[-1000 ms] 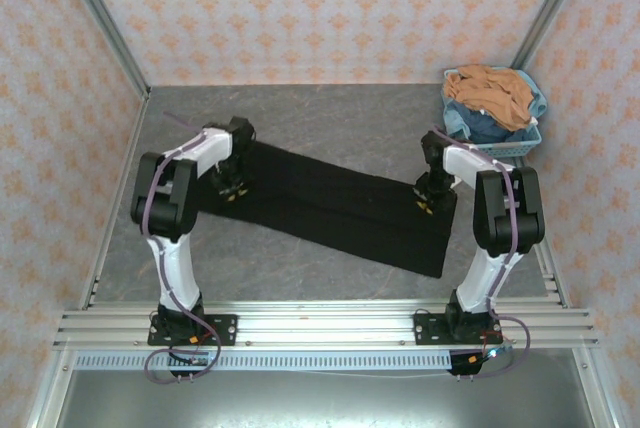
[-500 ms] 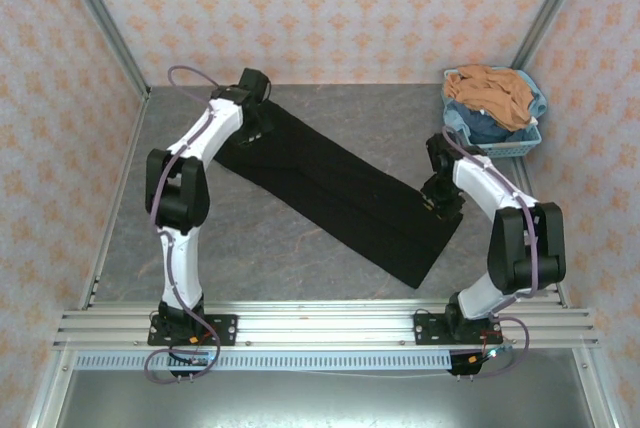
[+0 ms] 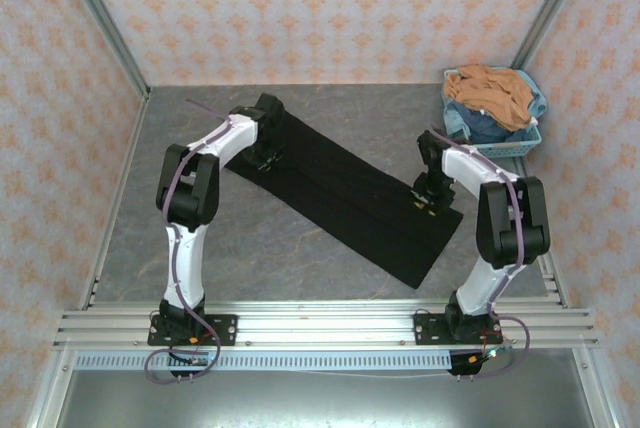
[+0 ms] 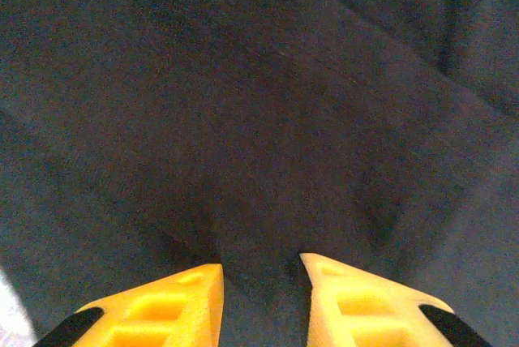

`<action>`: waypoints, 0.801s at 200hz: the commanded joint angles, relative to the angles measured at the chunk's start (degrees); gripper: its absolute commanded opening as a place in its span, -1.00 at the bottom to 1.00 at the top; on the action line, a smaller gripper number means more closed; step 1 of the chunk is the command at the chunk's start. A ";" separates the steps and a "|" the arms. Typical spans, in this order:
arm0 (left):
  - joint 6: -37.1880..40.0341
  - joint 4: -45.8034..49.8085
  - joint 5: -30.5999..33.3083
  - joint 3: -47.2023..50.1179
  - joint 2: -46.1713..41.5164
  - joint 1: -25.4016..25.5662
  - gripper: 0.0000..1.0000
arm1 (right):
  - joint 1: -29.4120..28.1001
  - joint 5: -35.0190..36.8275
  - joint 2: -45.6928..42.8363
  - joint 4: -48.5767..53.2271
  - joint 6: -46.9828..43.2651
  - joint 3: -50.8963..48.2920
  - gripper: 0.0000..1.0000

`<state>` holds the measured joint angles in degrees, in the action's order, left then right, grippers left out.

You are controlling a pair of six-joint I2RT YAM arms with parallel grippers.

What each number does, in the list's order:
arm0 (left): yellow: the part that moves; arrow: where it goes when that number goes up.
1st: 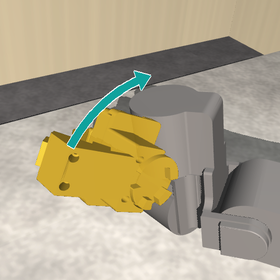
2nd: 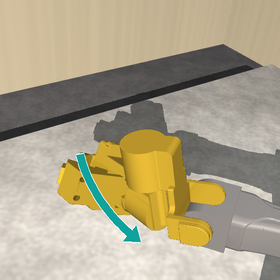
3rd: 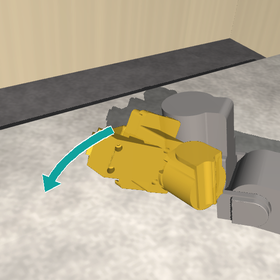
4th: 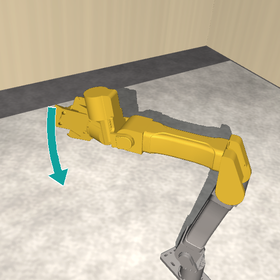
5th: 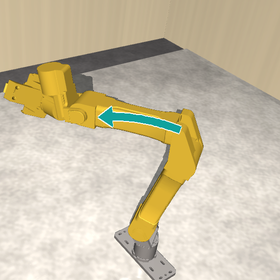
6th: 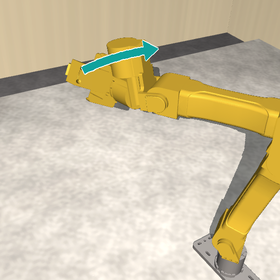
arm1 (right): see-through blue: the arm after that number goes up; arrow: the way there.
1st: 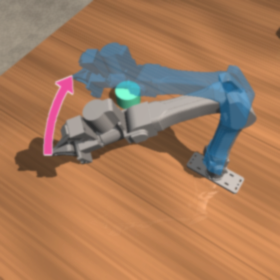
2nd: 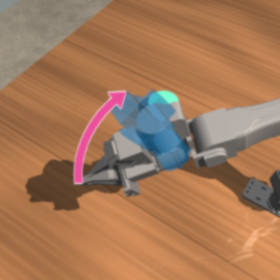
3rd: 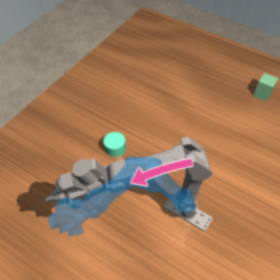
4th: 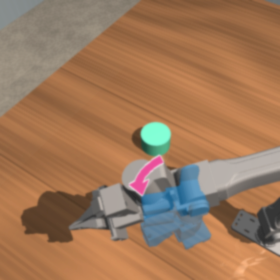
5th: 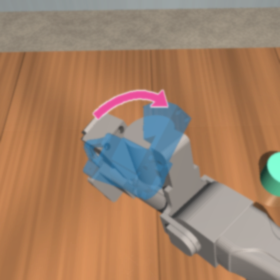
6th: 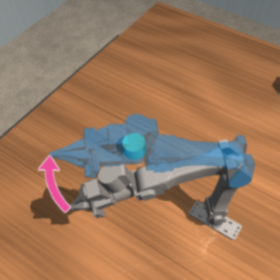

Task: Fold and stack the t-shirts

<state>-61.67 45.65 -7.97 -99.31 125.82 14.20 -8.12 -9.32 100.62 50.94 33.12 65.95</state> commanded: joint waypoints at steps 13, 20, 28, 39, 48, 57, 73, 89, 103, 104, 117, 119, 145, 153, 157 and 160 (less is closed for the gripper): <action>-2.11 2.12 2.99 -4.71 4.99 -1.40 -0.41 | -1.81 -0.66 1.91 1.26 0.14 -1.98 -0.43; -1.16 2.53 2.55 -6.68 6.78 -1.56 -0.41 | -2.57 -1.42 1.53 1.43 0.54 -2.70 -0.43; 0.16 2.69 1.81 -9.24 8.77 -1.59 -0.40 | -3.67 -2.45 0.93 1.29 1.37 -3.84 -0.43; 1.86 2.76 0.75 -13.11 11.21 -1.54 -0.41 | -5.37 -3.65 -0.30 1.05 2.78 -5.79 -0.42; 3.18 3.17 0.33 -16.45 13.31 -1.58 -0.40 | -6.83 -4.83 -1.43 0.63 4.33 -7.58 -0.42; 4.48 3.22 0.08 -19.96 15.24 -1.53 -0.40 | -8.40 -5.87 -2.59 0.12 6.06 -9.34 -0.42; 6.12 2.76 -1.42 -25.88 18.71 -1.53 -0.39 | -11.21 -9.11 -4.66 -1.37 10.46 -12.70 -0.42; 7.12 2.86 -3.11 -31.99 22.52 -1.38 -0.38 | -14.35 -12.97 -6.44 -4.29 16.18 -16.11 -0.41; 7.67 3.57 -4.14 -37.23 25.67 -1.08 -0.36 | -17.66 -15.22 -7.23 -6.66 21.24 -17.98 -0.41; 7.69 3.57 -4.20 -37.52 25.91 -1.09 -0.36 | -17.78 -15.34 -7.26 -6.83 21.61 -18.15 -0.41; 7.82 2.87 -5.30 -41.00 28.04 -0.69 -0.33 | -20.59 -17.57 -7.22 -10.25 26.29 -19.70 -0.41; 7.84 2.58 -5.48 -41.33 28.24 -0.65 -0.32 | -21.01 -17.81 -7.13 -10.77 26.97 -19.78 -0.41; 6.74 -4.62 -9.23 -44.10 30.98 0.25 -0.26 | -26.06 -19.40 -4.88 -14.40 33.54 -17.87 -0.41; 6.52 -6.17 -10.67 -46.11 32.34 0.53 -0.26 | -27.56 -19.54 -3.72 -14.77 34.95 -16.23 -0.41; 6.27 -6.20 -11.02 -47.60 33.21 0.69 -0.25 | -28.22 -19.53 -3.10 -14.76 35.63 -15.38 -0.40; 6.07 -6.11 -11.19 -48.78 33.94 0.67 -0.25 | -28.79 -19.47 -2.66 -14.73 36.14 -14.76 -0.40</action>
<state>-55.40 43.44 -15.18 -143.24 153.80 13.91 -33.08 -27.16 92.82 40.60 60.60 50.11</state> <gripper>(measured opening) 0.370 0.296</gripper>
